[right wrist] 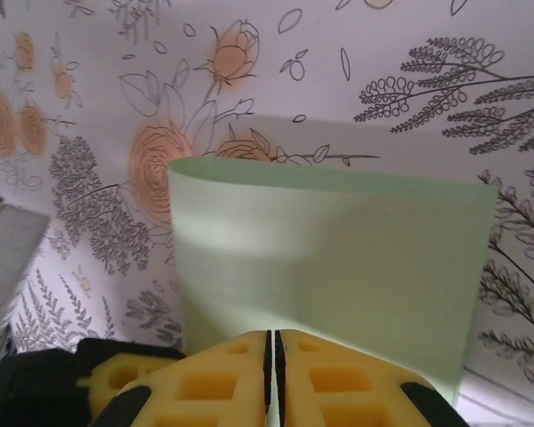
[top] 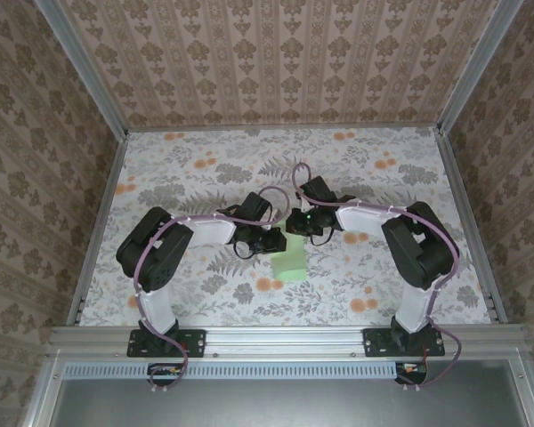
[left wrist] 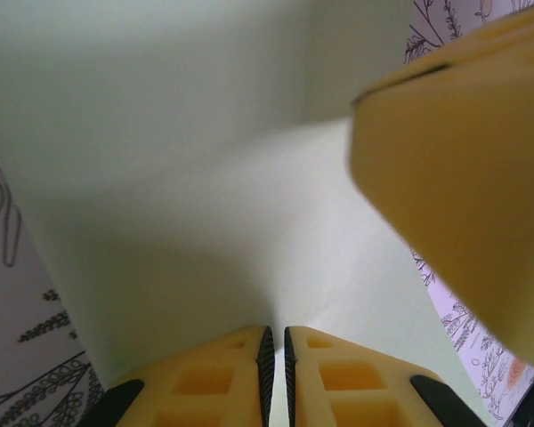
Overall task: Fold a paper plane with a square sheet of paper (fold left side to right side)
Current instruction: Hold the square sheet of paper at the center of the table, then first fold the square sheet of paper in half at the center of the table.
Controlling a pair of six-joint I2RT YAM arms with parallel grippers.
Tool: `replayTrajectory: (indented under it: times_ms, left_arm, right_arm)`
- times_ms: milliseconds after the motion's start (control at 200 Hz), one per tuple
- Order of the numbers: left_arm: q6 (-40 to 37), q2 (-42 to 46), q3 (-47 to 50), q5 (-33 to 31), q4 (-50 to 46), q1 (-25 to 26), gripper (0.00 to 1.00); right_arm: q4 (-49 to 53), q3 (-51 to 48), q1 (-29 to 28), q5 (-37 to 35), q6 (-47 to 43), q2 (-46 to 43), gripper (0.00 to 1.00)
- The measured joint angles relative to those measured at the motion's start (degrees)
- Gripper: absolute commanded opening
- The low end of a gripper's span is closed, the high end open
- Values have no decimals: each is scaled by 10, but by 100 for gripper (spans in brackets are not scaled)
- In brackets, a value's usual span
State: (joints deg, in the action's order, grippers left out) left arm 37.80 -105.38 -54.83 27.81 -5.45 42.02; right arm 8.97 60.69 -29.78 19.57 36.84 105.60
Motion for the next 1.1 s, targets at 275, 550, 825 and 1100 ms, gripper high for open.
replayTrajectory:
  times_ms: [275,550,825,1100]
  left_arm:
    - [0,0,0,0,0,0,16]
    - [0,7,5,-2,0,2,16]
    - [0,26,28,-2,1,4,16]
    - [0,47,50,-2,-7,10,16]
  right_arm:
    - [3,20,0,4,0,42,13]
    - [34,46,0,4,0,57,12]
    - [50,58,1,4,0,62,12]
    - [54,59,3,4,0,63,12]
